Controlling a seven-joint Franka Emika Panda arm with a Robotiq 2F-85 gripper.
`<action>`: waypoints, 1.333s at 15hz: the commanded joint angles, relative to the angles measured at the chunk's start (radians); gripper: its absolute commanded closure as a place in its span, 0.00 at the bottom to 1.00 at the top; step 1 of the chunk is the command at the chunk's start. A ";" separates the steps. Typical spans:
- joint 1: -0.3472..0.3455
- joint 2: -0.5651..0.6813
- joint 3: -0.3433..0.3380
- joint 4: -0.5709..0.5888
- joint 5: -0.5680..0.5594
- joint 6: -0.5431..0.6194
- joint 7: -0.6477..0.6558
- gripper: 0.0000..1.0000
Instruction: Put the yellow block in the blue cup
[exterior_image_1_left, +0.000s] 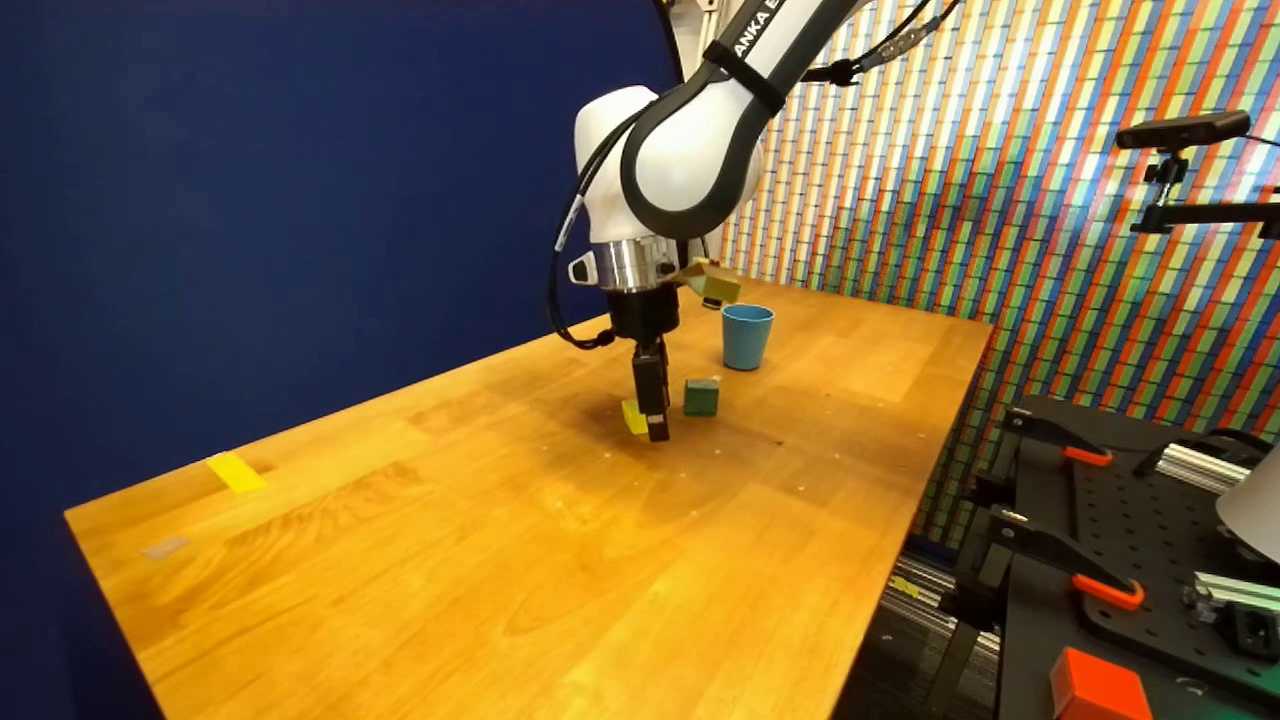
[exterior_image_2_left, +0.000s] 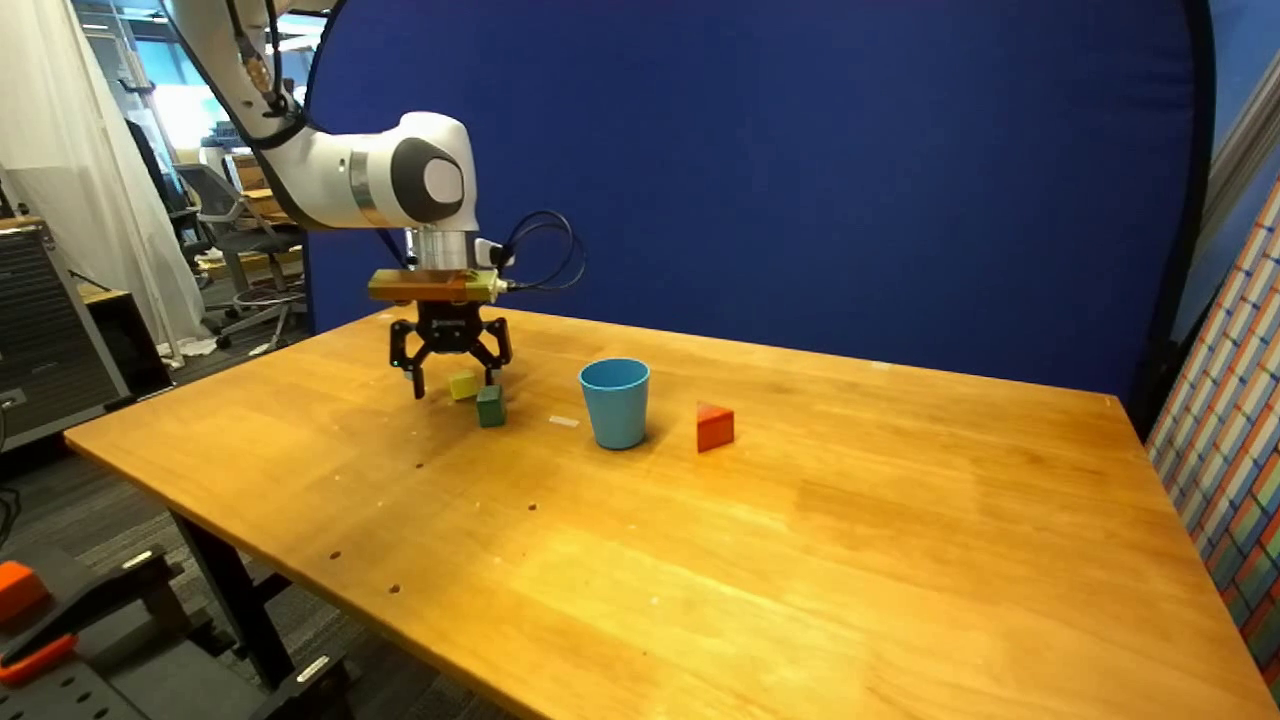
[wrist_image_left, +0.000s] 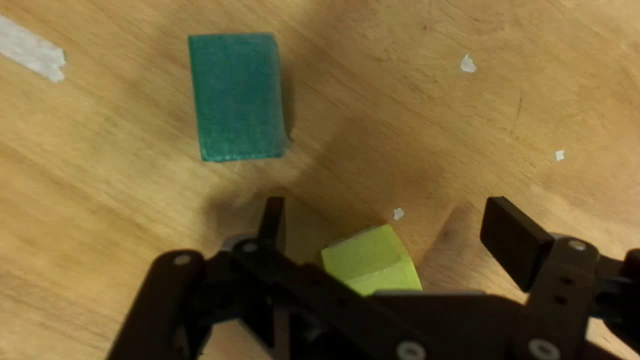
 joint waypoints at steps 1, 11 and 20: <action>0.005 0.047 0.004 0.052 -0.021 0.027 -0.002 0.00; 0.032 0.057 -0.002 0.068 -0.057 0.058 0.018 0.46; 0.022 -0.106 -0.168 -0.017 -0.148 0.041 0.199 0.86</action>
